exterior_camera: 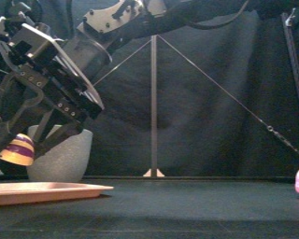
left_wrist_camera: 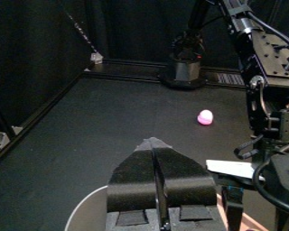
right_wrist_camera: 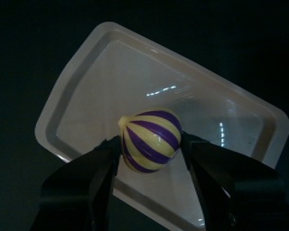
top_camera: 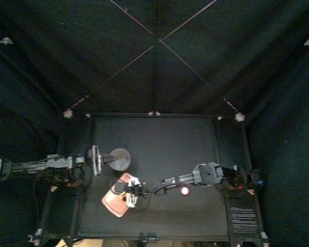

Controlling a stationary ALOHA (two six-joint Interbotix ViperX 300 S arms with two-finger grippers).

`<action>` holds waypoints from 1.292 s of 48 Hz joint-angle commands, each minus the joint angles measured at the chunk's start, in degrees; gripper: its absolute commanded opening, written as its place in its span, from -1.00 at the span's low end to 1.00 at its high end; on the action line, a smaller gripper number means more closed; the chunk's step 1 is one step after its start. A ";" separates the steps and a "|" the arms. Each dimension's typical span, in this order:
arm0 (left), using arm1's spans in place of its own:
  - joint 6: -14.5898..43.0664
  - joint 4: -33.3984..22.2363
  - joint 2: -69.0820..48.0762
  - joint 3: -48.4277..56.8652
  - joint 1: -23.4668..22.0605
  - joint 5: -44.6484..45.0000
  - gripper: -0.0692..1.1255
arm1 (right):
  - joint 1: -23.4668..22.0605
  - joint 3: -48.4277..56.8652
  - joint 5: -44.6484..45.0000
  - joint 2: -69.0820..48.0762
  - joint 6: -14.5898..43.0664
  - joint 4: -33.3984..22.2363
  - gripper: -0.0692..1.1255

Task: Pick the onion then place it on the pink plate
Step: Drop onion on the pink plate and return to neutral

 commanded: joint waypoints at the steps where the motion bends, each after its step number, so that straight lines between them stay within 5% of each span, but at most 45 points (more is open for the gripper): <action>1: 0.00 0.00 0.09 -0.88 0.35 -0.26 -0.69 | -0.09 -2.02 -0.44 -1.41 -0.79 -0.53 0.55; 10: -0.09 0.00 0.09 -0.79 0.35 -0.26 -0.69 | 0.00 -1.93 -0.44 -1.41 0.18 -2.02 0.75; 29: -0.18 0.00 0.09 -0.88 0.35 -0.26 -0.69 | -0.35 2.20 -2.02 -5.45 0.35 -2.64 0.75; 62: 0.00 0.00 0.09 -0.70 0.44 -0.35 -0.69 | -7.29 43.86 -46.93 -35.16 -0.62 -4.57 0.75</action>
